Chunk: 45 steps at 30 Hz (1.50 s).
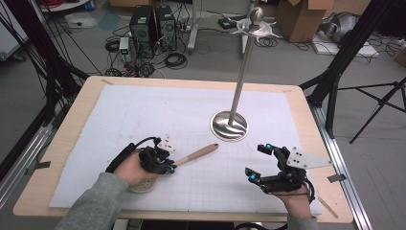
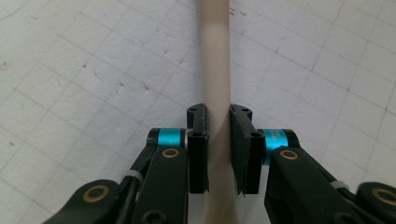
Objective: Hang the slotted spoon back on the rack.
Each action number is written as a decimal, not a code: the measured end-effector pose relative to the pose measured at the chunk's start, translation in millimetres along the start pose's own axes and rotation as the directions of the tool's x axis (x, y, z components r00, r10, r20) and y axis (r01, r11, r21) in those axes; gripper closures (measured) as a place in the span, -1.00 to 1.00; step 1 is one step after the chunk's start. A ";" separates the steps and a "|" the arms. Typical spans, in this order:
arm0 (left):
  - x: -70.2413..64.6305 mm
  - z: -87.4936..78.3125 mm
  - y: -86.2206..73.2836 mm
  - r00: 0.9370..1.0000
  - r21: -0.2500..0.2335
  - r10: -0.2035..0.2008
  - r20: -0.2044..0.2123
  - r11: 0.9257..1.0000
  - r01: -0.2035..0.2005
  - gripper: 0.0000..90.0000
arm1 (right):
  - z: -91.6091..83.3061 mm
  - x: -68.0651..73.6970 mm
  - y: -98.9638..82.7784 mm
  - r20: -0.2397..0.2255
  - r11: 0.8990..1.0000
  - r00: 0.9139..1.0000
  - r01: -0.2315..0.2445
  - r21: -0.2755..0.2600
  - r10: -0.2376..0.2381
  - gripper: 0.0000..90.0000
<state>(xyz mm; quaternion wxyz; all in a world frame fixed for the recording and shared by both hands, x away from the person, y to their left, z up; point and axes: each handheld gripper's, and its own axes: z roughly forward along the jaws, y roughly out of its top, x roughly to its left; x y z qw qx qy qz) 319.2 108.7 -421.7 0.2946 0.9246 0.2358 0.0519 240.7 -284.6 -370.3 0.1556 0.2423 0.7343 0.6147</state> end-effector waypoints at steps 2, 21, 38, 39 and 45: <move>0.3 -0.2 -0.4 1.000 -0.002 -0.004 0.002 1.000 0.004 0.73 | -0.3 0.3 0.3 0.001 1.000 1.000 -0.001 -0.003 0.001 -0.75; -6.1 -21.9 8.3 1.000 -0.061 0.028 0.003 0.998 -0.028 0.73 | -1.8 0.1 1.7 0.019 1.000 1.000 0.014 -0.001 -0.014 -0.75; 4.0 -59.2 10.8 1.000 -0.148 -0.008 -0.009 0.989 0.006 0.73 | -1.9 0.7 2.8 0.008 1.000 1.000 0.019 -0.003 -0.019 -0.75; 4.8 -63.5 12.6 1.000 -0.159 -0.005 -0.010 0.987 0.003 0.73 | -1.7 0.0 2.8 0.009 1.000 1.000 0.024 -0.005 -0.024 -0.75; 2.7 -73.4 19.7 1.000 -0.181 0.009 -0.018 0.983 -0.012 0.73 | -2.4 0.4 3.3 0.007 1.000 1.000 0.010 -0.003 -0.010 -0.75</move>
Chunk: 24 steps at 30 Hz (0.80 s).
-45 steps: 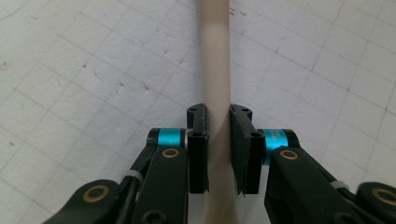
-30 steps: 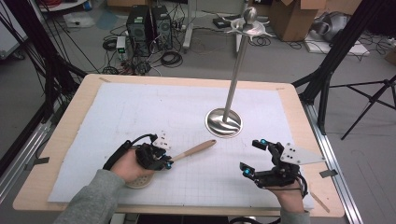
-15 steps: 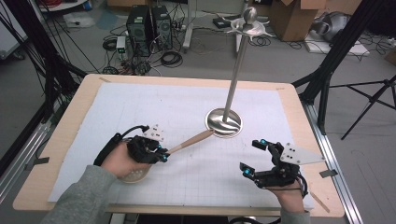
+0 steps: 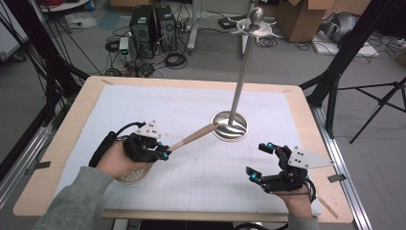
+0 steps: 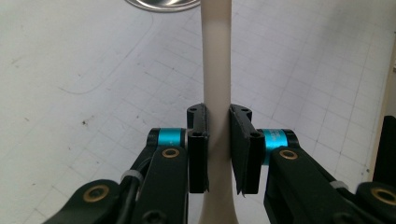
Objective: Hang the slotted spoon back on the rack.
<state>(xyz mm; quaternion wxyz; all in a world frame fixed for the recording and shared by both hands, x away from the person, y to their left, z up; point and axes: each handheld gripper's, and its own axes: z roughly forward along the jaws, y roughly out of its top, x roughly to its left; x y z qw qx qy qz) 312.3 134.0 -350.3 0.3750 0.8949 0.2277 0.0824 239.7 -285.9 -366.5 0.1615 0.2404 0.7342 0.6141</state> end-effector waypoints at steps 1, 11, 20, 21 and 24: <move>0.0 0.0 0.0 1.000 0.000 0.000 0.000 1.000 0.000 0.73 | 0.0 0.0 0.0 0.000 1.000 1.000 0.000 0.000 0.000 -0.75; 2.0 -25.1 7.1 1.000 -0.044 -0.009 -0.014 0.999 0.008 0.73 | -3.1 -1.5 0.5 -0.002 1.000 1.000 0.002 -0.016 -0.002 -0.75; 13.1 -49.0 20.2 1.000 -0.101 -0.027 -0.015 0.995 0.025 0.73 | -1.7 -0.4 1.5 -0.003 1.000 1.000 -0.002 -0.017 0.002 -0.75; 13.1 -49.0 20.2 1.000 -0.101 -0.027 -0.015 0.995 0.025 0.73 | -1.7 -0.4 1.5 -0.003 1.000 1.000 -0.002 -0.017 0.002 -0.75; 15.7 -55.7 29.6 0.999 -0.103 -0.023 -0.033 0.994 0.020 0.73 | -0.6 -0.9 1.3 -0.010 1.000 1.000 0.000 -0.011 0.000 -0.75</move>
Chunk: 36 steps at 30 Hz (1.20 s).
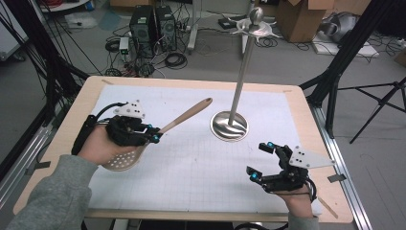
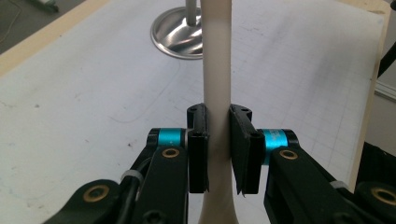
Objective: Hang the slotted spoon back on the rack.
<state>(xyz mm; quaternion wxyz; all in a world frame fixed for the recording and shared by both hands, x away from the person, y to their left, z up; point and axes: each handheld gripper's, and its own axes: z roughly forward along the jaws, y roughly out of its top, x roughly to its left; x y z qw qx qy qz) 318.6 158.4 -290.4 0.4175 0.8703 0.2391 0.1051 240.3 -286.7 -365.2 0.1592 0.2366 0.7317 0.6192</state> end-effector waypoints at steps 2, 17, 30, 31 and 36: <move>0.8 -2.9 5.4 1.000 -0.013 -0.005 -0.005 1.000 0.005 0.73 | 0.1 -0.9 -0.5 -0.001 1.000 1.000 -0.001 0.000 0.001 -0.75; 10.6 -25.0 28.9 1.000 -0.062 -0.023 -0.015 0.998 0.022 0.73 | -4.8 -1.2 0.8 0.004 1.000 1.000 0.000 -0.011 0.000 -0.75; 14.5 -40.5 49.4 1.000 -0.072 -0.007 -0.023 0.997 0.006 0.73 | -4.8 -1.3 -0.2 0.001 1.000 1.000 -0.008 -0.008 0.008 -0.75; 14.2 -40.7 50.5 1.000 -0.077 -0.009 -0.023 0.997 0.007 0.73 | -4.9 -1.4 -0.1 0.002 1.000 1.000 -0.006 -0.009 0.006 -0.75; 12.7 -43.3 54.9 1.000 -0.097 0.001 -0.022 0.995 -0.003 0.73 | -6.4 -0.4 0.3 0.002 1.000 1.000 0.001 -0.013 -0.001 -0.75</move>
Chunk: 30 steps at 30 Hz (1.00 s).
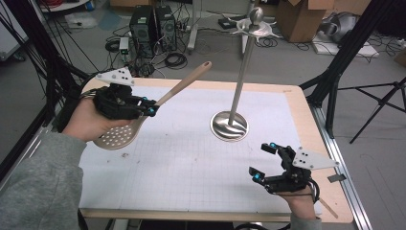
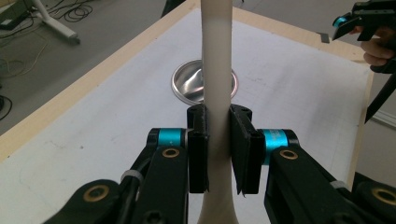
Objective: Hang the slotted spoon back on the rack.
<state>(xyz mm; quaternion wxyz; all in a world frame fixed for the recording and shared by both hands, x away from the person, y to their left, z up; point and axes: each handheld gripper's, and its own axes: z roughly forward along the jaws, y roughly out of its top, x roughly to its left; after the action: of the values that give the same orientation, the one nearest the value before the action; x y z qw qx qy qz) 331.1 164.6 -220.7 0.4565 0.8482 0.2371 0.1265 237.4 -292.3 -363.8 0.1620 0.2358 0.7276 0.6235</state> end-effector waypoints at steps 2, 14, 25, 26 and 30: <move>-0.3 -0.7 2.2 1.000 -0.003 -0.002 -0.003 1.000 0.002 0.73 | -0.6 0.1 -0.5 0.001 1.000 1.000 -0.005 0.000 0.005 -0.75; -1.0 -0.8 22.5 1.000 -0.049 0.006 0.006 0.999 -0.006 0.73 | -1.8 0.3 -1.7 -0.001 1.000 1.000 -0.008 0.001 0.008 -0.75; 3.6 0.8 33.6 1.000 -0.084 -0.006 0.013 0.996 0.007 0.73 | -8.3 -0.1 -2.4 0.007 1.000 1.000 -0.017 -0.009 0.017 -0.75; 4.1 0.8 34.3 1.000 -0.085 -0.004 0.013 0.996 0.005 0.73 | -8.6 -0.1 -2.5 0.007 1.000 1.000 -0.017 -0.010 0.017 -0.75; 5.3 0.7 36.1 1.000 -0.085 -0.006 0.021 0.996 0.007 0.73 | -10.1 0.0 -2.5 0.011 1.000 1.000 -0.018 -0.010 0.018 -0.75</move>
<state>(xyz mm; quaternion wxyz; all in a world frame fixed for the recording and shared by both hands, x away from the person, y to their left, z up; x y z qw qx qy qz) 346.3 149.8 -191.0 0.4951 0.8285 0.2295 0.1260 231.7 -300.9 -364.5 0.1618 0.2451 0.7214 0.6271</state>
